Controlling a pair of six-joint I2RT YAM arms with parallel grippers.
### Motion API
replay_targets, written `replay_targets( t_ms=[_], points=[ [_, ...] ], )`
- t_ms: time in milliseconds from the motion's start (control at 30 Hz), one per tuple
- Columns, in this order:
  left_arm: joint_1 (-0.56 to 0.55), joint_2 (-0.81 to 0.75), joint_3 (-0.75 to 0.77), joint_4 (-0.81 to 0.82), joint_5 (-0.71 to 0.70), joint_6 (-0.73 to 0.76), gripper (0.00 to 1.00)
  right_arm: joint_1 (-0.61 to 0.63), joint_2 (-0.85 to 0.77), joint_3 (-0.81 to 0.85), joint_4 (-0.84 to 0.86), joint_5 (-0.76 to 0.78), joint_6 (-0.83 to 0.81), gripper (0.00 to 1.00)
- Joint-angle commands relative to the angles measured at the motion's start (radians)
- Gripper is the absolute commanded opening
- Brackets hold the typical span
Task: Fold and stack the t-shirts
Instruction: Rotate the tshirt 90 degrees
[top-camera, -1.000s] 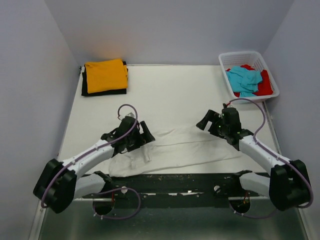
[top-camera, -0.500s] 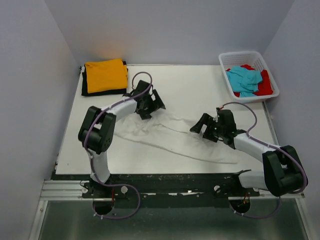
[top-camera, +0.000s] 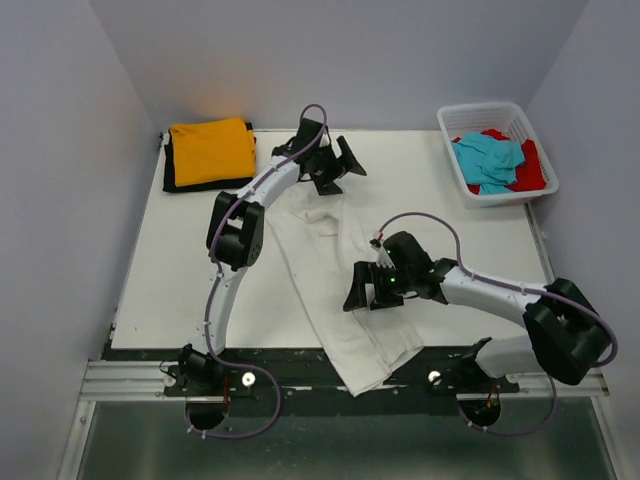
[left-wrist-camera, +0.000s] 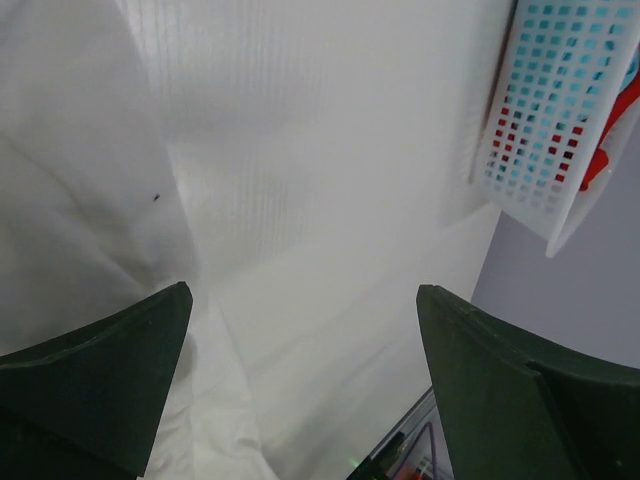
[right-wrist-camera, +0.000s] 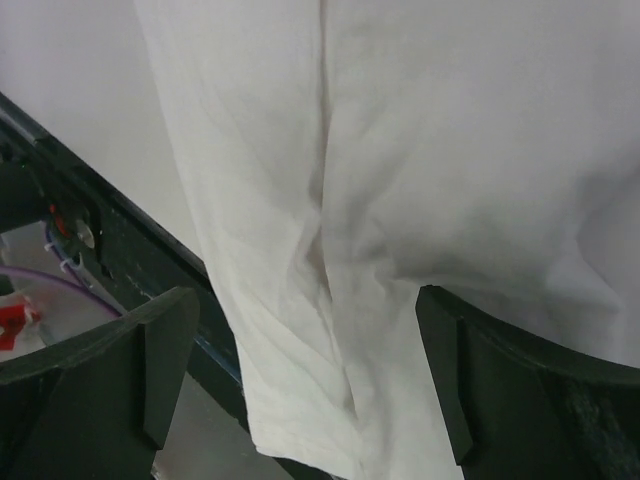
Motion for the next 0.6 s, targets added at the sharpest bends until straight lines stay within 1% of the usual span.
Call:
replay_targets(
  t_ms=[0,133,267,367,433,500,567],
  points=[
    [-0.006,-0.177,-0.120,-0.038,-0.024,0.087,0.99,-0.004,-0.127,0.078,-0.244,0.247,-0.041,1.00],
    [-0.009,-0.295,-0.180,-0.090,-0.113,0.196,0.99,-0.004,-0.171,0.136,-0.324,0.399,-0.034,1.00],
    [-0.004,-0.378,-0.289,-0.093,-0.177,0.252,0.99,-0.003,-0.175,0.159,-0.289,0.471,-0.001,1.00],
    [0.007,-0.364,-0.319,-0.115,-0.142,0.271,0.98,-0.004,-0.158,0.155,-0.175,0.453,0.021,1.00],
    [0.012,-0.342,-0.323,-0.154,-0.143,0.282,0.98,-0.004,-0.127,0.174,-0.109,0.447,0.034,1.00],
    [0.014,-0.342,-0.352,-0.167,-0.196,0.293,0.99,-0.004,-0.087,0.198,-0.053,0.412,0.021,1.00],
    [0.019,-0.350,-0.391,-0.162,-0.240,0.309,0.99,-0.004,-0.048,0.217,-0.018,0.422,0.011,1.00]
  ],
)
